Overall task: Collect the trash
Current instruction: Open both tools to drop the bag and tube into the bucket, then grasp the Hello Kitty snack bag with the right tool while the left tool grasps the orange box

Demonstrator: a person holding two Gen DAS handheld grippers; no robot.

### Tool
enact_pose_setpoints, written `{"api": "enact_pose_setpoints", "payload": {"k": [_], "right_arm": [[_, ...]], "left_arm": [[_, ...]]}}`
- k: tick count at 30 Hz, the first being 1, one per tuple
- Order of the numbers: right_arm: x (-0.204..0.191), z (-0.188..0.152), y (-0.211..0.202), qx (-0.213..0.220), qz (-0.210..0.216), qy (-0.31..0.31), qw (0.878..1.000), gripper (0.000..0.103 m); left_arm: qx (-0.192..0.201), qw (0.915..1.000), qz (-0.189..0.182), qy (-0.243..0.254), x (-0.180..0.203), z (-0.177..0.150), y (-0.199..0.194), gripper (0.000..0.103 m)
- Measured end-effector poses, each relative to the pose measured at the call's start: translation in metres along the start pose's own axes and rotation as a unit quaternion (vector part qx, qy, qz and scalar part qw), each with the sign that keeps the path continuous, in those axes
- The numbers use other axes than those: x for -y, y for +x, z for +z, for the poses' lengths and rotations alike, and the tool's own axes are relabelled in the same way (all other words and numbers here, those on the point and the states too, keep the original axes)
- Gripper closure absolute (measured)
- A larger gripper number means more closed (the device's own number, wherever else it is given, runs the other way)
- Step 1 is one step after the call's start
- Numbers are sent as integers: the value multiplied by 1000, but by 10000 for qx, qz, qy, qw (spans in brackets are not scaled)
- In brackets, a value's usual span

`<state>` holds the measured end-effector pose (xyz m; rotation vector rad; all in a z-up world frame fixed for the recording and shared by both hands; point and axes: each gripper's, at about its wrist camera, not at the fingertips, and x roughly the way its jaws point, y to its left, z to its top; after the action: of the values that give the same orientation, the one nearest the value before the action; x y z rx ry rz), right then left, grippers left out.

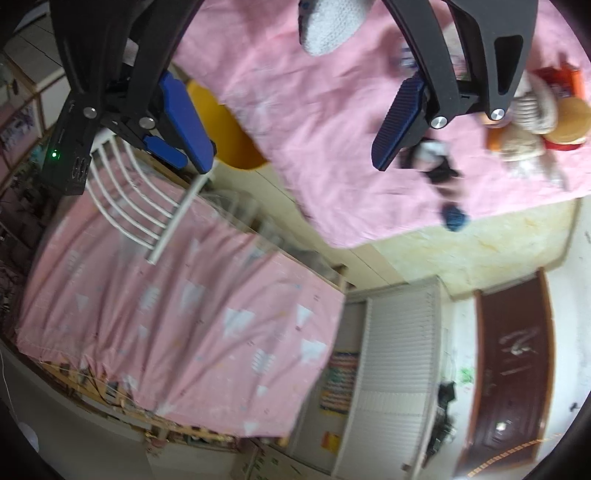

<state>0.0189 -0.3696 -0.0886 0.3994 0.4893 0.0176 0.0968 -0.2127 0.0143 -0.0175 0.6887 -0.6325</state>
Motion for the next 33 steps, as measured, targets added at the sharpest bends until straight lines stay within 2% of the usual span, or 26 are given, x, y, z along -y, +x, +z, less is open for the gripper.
{"api": "enact_pose_setpoints", "payload": {"k": [4,10,15,18,21,23,26,33], "right_arm": [[-34,-2,13,-200,214,-343,9990,17],[-80,-10,35,-516,443,-716,9951,16],[-117,-21,50,-863,628,-1155,9876,16],[-139,-31,63,-1152,781,-1459,9795,16],[-154,-37,71,-1284,807,-1719,9734,19],[-161,-40,75,-1352,751,-1861,9703,29],[-166,-42,83,-1463,643,-2013,9664,36],[-178,-53,97,-1705,636,-2255,9571,36]], "left_arm": [[203,9990,402,-66,-31,-5,-29,21],[382,9957,778,-330,-80,-9,-66,18],[477,9913,1099,-551,-124,-14,-93,16],[513,9857,1427,-728,-156,-21,-106,16],[433,9808,1707,-836,-178,-28,-110,16],[316,9754,2017,-832,-196,-36,-110,15],[109,9677,2369,-857,-221,-48,-108,15],[-385,9590,2579,-1109,-265,-75,-90,15]]}}
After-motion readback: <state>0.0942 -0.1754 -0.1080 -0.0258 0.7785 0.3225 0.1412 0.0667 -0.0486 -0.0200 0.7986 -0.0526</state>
